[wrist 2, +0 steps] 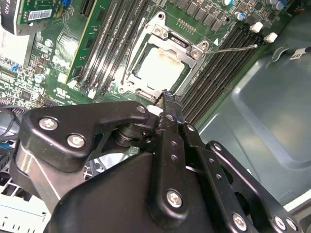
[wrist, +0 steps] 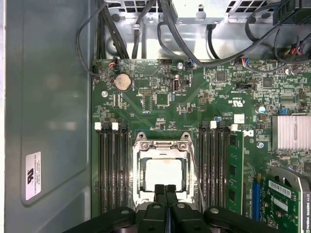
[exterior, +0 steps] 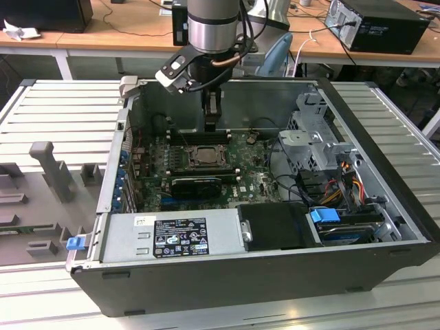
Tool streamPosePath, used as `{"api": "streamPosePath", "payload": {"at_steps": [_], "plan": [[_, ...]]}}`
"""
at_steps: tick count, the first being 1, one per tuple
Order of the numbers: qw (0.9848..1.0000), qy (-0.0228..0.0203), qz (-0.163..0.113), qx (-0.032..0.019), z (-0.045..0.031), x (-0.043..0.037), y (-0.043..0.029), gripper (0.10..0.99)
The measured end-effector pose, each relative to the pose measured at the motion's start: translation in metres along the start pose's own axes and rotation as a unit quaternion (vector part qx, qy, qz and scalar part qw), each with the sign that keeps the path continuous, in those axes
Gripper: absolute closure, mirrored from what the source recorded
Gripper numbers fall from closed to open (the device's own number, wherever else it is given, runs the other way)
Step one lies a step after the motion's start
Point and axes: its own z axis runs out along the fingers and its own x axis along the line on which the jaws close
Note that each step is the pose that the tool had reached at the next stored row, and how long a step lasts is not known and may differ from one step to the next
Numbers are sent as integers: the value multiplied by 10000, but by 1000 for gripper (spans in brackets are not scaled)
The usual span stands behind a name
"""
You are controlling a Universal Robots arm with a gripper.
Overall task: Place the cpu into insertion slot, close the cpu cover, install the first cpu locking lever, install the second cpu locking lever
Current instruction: 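Install the first cpu locking lever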
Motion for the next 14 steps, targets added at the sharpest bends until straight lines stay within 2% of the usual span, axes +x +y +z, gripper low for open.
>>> {"api": "streamPosePath", "payload": {"at_steps": [4, 10, 14], "plan": [[10000, 0, -20, 0, -22, 0, 0, 980], [9998, 5, -219, 4, -19, 0, 0, 980], [9989, 13, -468, 8, -18, 0, 0, 980]]}}
